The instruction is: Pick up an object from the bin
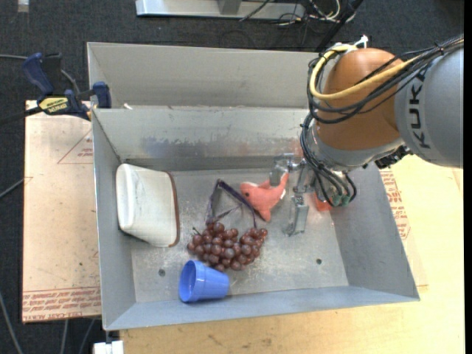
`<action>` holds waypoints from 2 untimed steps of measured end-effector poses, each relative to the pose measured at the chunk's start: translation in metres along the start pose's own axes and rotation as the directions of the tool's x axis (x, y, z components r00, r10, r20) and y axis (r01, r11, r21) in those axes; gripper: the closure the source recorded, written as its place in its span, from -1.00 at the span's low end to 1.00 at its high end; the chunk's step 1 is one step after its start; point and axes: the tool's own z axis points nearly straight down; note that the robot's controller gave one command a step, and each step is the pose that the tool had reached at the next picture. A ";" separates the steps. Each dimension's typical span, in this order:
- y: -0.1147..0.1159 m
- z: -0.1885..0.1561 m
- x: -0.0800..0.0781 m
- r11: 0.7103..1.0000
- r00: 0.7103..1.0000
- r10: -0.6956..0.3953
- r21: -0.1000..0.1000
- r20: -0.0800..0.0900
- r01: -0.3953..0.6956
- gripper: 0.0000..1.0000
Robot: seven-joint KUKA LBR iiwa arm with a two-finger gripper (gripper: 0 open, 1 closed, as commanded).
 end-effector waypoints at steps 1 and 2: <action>0.012 0.037 0.007 0.998 0.998 -0.060 0.001 0.005 0.060 -1.00; 0.026 0.098 0.008 0.978 0.978 -0.208 0.000 0.004 0.208 -1.00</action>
Offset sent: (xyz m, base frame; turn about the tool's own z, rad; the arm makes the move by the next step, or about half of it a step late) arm -0.0089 0.0358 -0.1394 -0.2922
